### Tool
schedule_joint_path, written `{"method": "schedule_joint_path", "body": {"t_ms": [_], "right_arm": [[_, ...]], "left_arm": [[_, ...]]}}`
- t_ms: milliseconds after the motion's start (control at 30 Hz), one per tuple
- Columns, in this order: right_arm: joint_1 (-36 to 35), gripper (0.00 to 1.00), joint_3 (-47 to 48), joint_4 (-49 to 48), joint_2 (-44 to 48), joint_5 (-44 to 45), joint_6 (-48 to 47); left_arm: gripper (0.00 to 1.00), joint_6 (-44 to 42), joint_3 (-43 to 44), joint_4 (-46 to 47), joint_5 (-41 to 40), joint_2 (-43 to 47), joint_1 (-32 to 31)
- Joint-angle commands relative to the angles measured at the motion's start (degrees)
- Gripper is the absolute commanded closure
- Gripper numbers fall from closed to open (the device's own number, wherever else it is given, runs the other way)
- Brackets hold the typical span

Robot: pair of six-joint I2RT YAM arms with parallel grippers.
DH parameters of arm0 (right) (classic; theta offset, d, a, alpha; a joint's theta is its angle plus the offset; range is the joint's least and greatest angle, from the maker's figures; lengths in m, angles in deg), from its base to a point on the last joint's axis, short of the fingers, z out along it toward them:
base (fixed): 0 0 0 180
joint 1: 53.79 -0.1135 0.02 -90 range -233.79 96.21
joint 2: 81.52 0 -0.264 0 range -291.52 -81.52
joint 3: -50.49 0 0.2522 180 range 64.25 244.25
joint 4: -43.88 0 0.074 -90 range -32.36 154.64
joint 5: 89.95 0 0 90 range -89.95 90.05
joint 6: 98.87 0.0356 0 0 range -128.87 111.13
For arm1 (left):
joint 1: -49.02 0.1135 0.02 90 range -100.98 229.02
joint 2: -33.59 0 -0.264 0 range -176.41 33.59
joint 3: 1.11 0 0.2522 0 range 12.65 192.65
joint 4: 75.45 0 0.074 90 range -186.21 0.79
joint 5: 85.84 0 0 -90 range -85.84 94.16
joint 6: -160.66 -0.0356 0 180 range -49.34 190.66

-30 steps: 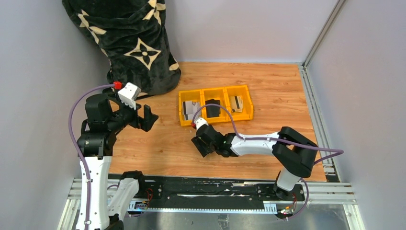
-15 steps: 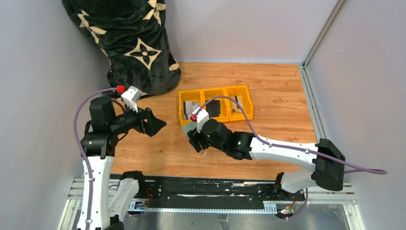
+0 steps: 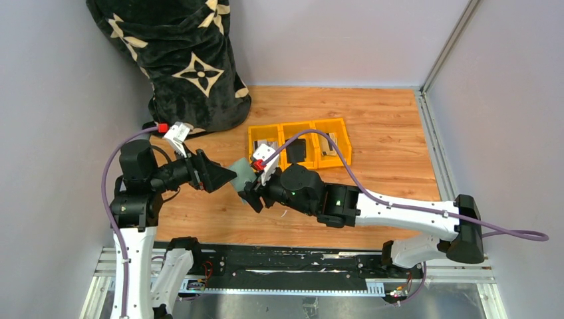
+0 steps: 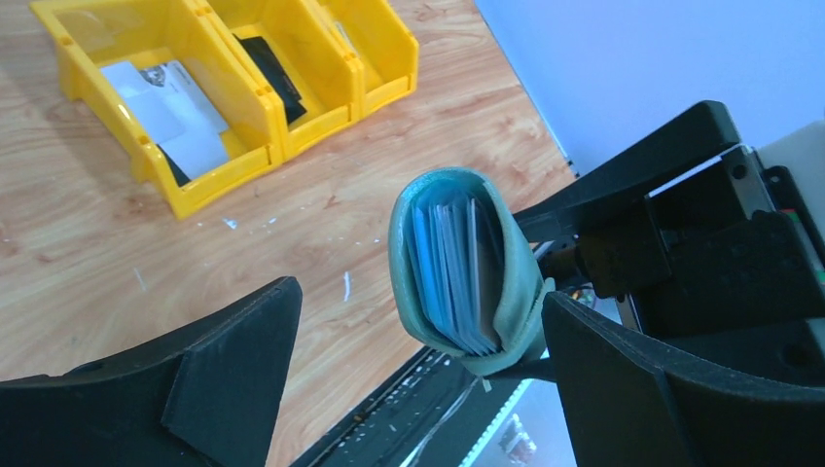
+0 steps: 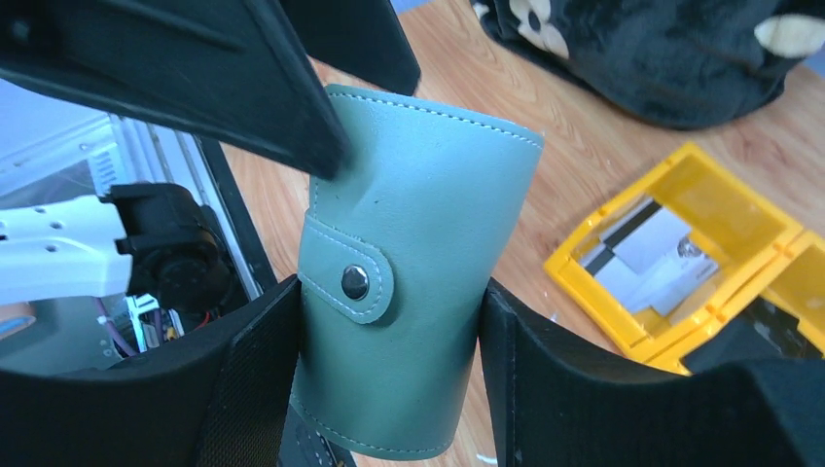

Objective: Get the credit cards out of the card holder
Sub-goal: Pick up the card holder from the center of the board, then open the card holder.

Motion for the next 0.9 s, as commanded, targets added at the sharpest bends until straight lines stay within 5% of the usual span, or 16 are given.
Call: {"method": "schedule_joint_path", "body": {"t_ms": [0,300,500,667,733,867], "right_arm": [[-1.7,0.36,3.5,-3.5,0.3,1.5,-3.0],[-3.5,0.36,5.7,-5.6,-0.8,0.5,-4.4],[-3.9,0.36,7.3,-6.7,-2.7,1.2,-4.9],[-4.0,0.30,8.8,-6.5,-4.0,2.5,-5.3],[-3.8,0.14,8.8,-6.1,-3.6,2.3,-4.8],[-0.5,0.10,9.0,-2.0,-1.6,-7.9,0.1]], "left_arm": [[0.00,7.3,1.0,1.4,2.0,1.5,-0.2],[0.01,11.0,0.2,3.3,2.6,2.1,-0.2],[0.38,13.8,0.4,5.7,4.2,1.8,-0.2],[0.79,14.1,0.8,5.8,5.0,1.4,-0.2],[0.89,14.0,1.4,5.8,5.2,1.0,-0.2],[0.99,12.4,2.5,5.8,4.4,0.8,-0.2]]}}
